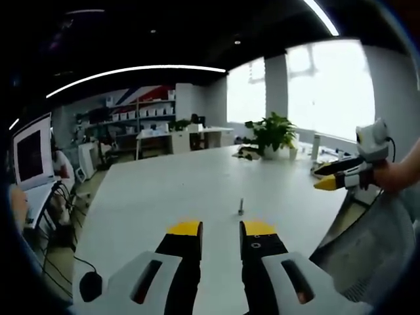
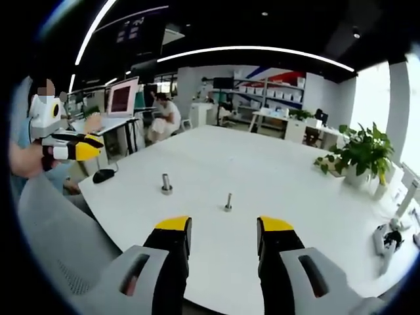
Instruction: Place the washer onto the threaded stud by aligning its center hole with the stud, sliding it down to the base, and recovering from edge contact or off-axis alignment until the washer reaches the visible bottom stop.
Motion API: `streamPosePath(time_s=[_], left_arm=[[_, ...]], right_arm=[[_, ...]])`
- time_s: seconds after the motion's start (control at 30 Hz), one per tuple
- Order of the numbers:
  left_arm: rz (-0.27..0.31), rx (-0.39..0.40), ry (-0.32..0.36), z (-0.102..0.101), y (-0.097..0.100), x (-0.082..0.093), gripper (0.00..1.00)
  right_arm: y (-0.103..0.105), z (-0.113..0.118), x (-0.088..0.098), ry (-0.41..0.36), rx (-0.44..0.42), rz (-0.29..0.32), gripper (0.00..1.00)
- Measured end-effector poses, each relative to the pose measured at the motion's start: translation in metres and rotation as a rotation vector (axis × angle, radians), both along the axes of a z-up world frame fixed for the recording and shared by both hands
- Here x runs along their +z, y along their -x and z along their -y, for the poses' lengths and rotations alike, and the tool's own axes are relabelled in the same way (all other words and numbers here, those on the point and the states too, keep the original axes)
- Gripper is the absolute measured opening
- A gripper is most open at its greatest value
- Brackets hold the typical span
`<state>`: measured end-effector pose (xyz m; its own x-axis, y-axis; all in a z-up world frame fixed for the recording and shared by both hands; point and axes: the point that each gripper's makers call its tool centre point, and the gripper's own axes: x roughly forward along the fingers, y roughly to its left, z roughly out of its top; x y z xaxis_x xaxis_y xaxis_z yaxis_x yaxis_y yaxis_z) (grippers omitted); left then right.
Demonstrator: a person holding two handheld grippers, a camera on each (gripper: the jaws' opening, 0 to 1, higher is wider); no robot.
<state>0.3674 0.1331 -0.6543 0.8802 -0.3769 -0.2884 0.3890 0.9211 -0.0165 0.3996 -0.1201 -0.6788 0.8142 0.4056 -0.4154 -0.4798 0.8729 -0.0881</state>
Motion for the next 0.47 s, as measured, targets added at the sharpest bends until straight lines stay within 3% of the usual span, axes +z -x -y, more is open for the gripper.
streamPosePath(time_s=[0.47], left_arm=[[0.002,0.001,-0.003,-0.0015,0.0003,0.0004,0.20]], right_arm=[[-0.0002,-0.0003,0.0003,0.004,-0.004,0.001,0.42]])
